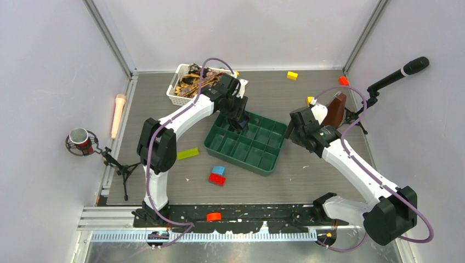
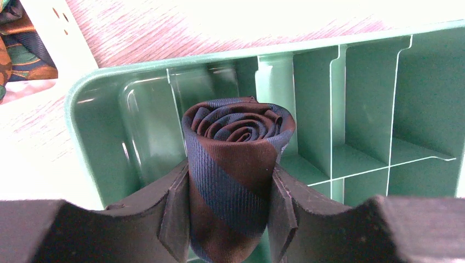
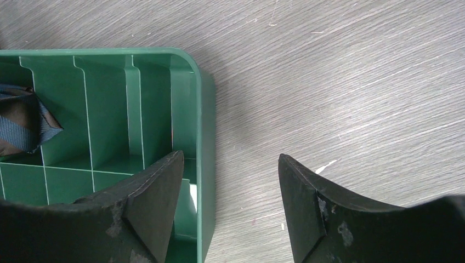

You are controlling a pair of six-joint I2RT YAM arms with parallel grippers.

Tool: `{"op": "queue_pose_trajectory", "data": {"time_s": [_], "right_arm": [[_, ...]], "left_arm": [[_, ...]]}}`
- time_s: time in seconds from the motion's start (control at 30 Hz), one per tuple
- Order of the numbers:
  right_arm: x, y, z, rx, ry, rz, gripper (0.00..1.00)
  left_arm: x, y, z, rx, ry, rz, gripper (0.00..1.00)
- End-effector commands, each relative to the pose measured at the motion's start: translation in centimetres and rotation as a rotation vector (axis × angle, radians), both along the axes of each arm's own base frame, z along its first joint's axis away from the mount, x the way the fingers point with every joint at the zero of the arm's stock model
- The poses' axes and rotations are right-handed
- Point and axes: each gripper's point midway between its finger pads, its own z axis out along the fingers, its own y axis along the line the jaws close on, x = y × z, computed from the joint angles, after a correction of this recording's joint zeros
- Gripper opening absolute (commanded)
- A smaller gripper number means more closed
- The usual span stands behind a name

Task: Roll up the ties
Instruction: Place the tie in the storage box.

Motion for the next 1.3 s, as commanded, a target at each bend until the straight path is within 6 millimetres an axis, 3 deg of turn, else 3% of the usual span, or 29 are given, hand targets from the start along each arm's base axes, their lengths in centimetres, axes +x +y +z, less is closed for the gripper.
{"op": "queue_pose_trajectory", "data": {"time_s": [0.0,0.3,0.77,1.27], "right_arm": [[0.4,0.0,0.4,0.003,-0.018,-0.010,0.70],[0.3,-0.1,0.2,-0.002,-0.014,-0.011,0.70],[0.3,-0.1,0.1,-0.005,-0.009,-0.008,0.70],[0.2,-0.1,0.1,-0.003,-0.010,-0.009,0.70]], "left_arm": [[0.2,1.0,0.4,0.013,-0.015,0.034,0.18],[0.0,-0.1,-2.5,0.044,0.022,0.044,0.18],[0.6,2.1,-3.0,0.158,-0.022,0.103,0.13],[0.2,2.7,-3.9,0.187,-0.013,0.101,0.11]]}}
